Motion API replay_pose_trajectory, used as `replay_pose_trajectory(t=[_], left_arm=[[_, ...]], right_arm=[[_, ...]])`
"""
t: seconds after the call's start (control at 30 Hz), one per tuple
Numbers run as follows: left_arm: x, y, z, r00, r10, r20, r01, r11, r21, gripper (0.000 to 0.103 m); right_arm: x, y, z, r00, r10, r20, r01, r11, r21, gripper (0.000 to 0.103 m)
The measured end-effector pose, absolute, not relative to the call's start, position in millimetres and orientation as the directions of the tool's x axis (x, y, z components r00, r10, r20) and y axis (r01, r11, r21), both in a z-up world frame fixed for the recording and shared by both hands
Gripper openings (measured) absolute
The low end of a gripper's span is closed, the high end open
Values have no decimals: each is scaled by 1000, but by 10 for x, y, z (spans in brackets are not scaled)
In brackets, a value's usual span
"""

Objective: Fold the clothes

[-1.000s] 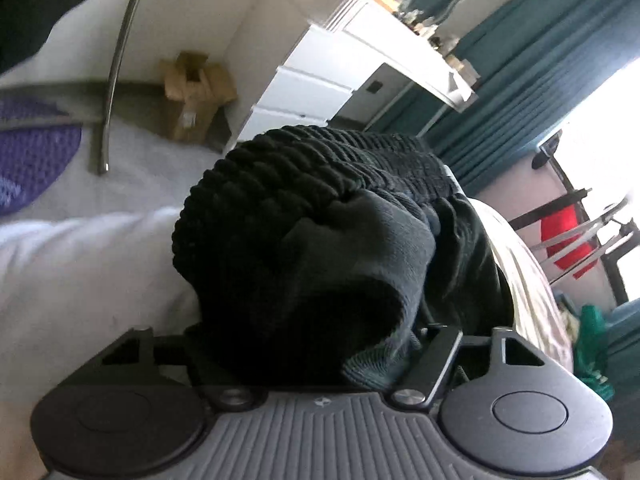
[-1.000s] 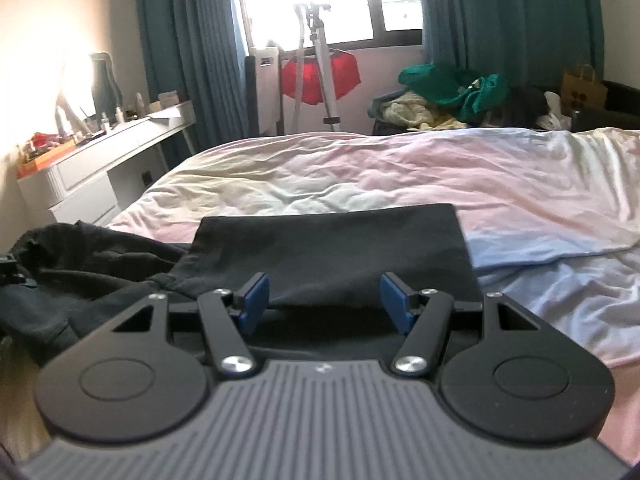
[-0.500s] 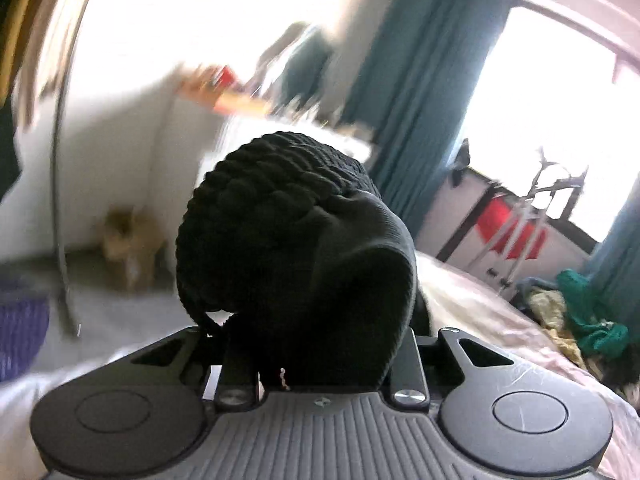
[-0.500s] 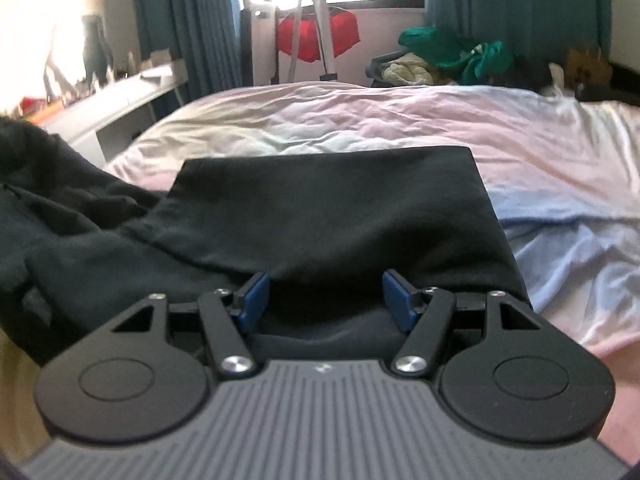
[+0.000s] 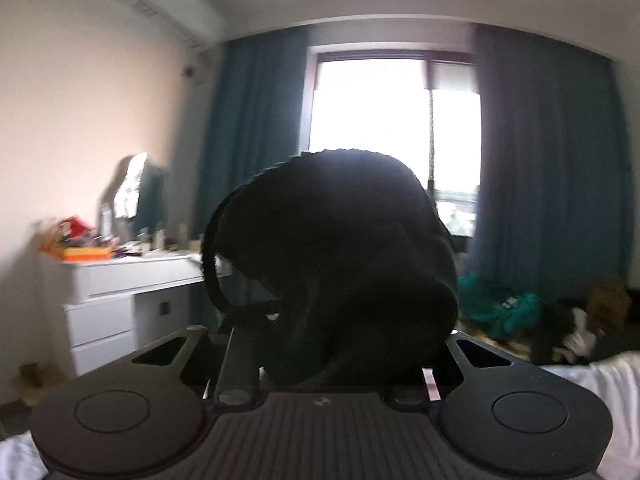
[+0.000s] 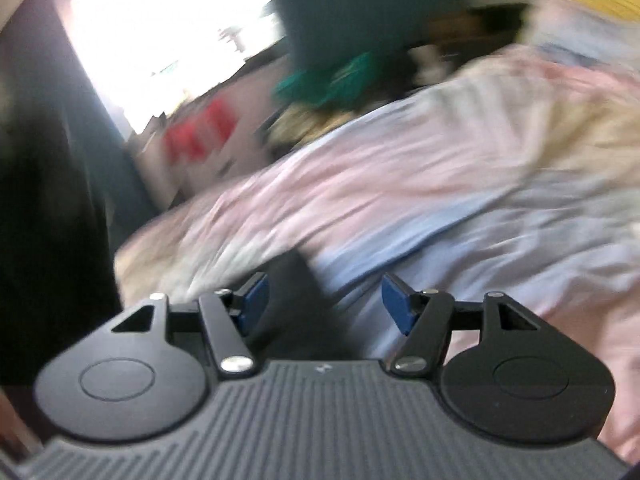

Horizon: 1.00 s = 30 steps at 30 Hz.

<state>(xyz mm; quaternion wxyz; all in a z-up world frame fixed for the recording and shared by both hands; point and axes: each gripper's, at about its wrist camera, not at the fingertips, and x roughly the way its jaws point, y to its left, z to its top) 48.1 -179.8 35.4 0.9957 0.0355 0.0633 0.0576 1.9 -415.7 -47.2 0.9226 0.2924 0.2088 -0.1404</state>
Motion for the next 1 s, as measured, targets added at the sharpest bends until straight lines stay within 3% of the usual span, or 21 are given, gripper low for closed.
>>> replay_pose_trajectory(t=[0.2,0.4,0.5,0.53,0.57,0.77,0.87,1.0], left_arm=[[503,-2768,-341,989,35,-146,10,956,294,27],[524,-3652,-983,981,-44,-191,133,866,482,32],[527,-3536,-971,967,-94,-236,205,838,507,52],[528,-3498,-967,962,-110,-251,229,827,514,69],[529,-3460,-963,956,-125,-266,252,816,521,79],[530,-2949,-805,911,-218,-352,386,753,532,92],[508,-2621,-693,897,-235,-373,418,723,550,97],[201,-2305,-733,908,-220,-357,404,688,603,98]], right_arm=[[-192,-4787,-539,885,-203,-419,447,621,644,66],[-60,-4882,-673,908,-124,-400,389,601,698,67],[17,-4930,-734,921,-63,-386,351,564,747,67],[37,-4935,-745,925,-44,-377,337,555,761,67],[50,-4930,-746,929,-25,-369,321,550,771,67],[92,-4835,-742,933,77,-350,260,528,808,68],[112,-4748,-741,923,116,-367,256,525,811,83],[142,-4576,-703,911,141,-388,254,548,797,87]])
